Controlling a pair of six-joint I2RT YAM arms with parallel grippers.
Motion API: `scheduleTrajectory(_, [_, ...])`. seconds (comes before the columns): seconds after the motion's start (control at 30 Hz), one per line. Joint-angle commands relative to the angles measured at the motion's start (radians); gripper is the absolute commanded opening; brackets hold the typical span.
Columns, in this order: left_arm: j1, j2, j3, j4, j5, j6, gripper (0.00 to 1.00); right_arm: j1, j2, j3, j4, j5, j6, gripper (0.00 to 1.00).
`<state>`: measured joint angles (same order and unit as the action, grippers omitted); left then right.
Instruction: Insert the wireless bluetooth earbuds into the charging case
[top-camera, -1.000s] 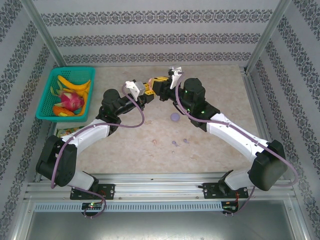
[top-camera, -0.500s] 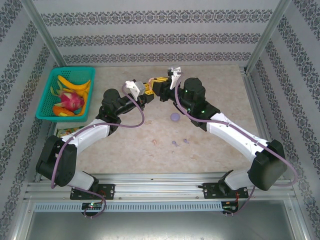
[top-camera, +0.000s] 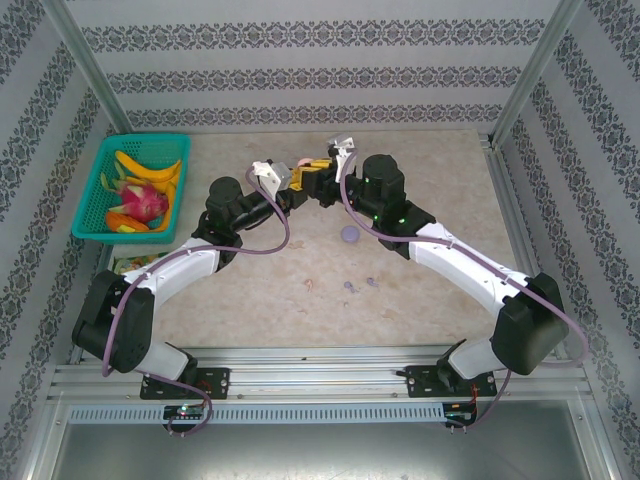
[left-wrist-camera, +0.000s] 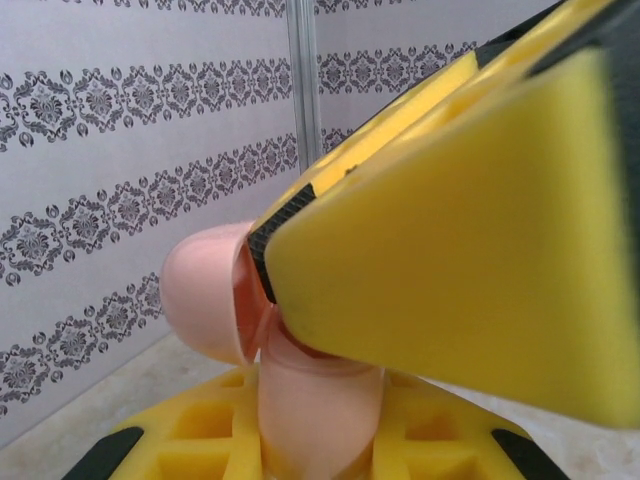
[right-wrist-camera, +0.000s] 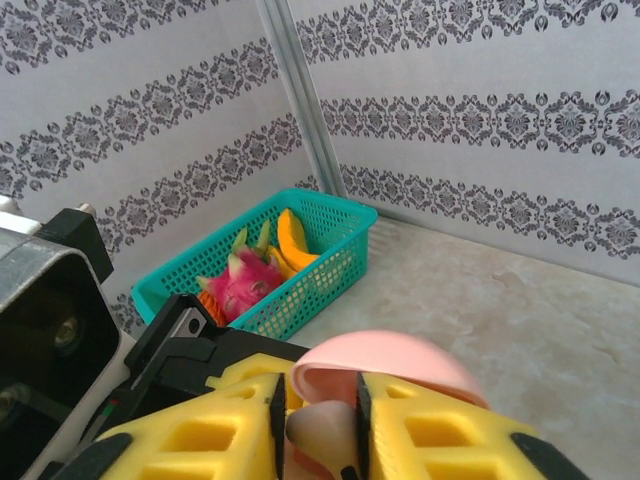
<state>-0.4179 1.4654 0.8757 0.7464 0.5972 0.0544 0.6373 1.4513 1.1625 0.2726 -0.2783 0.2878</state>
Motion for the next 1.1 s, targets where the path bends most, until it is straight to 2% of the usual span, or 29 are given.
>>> scheduleTrajectory(0.0, [-0.019,-0.010,0.038,0.097,0.016,-0.008,0.00,0.003,0.020,0.018,-0.079,-0.023,0.022,0.36])
scheduleTrajectory(0.37, [-0.018,0.004,0.020,0.108,0.009,-0.019,0.00,-0.038,-0.084,0.054,-0.049,-0.023,0.139,0.60])
scheduleTrajectory(0.67, [-0.019,0.009,-0.004,0.133,-0.011,-0.028,0.00,-0.109,-0.213,0.012,-0.070,0.015,0.279,0.68])
scheduleTrajectory(0.9, [-0.008,-0.015,-0.043,0.122,-0.064,-0.004,0.00,-0.130,-0.261,-0.055,-0.325,0.116,0.366,0.68])
scheduleTrajectory(1.07, [0.027,-0.043,-0.097,0.147,-0.100,-0.016,0.00,-0.100,-0.225,-0.128,-0.554,0.176,0.483,0.66])
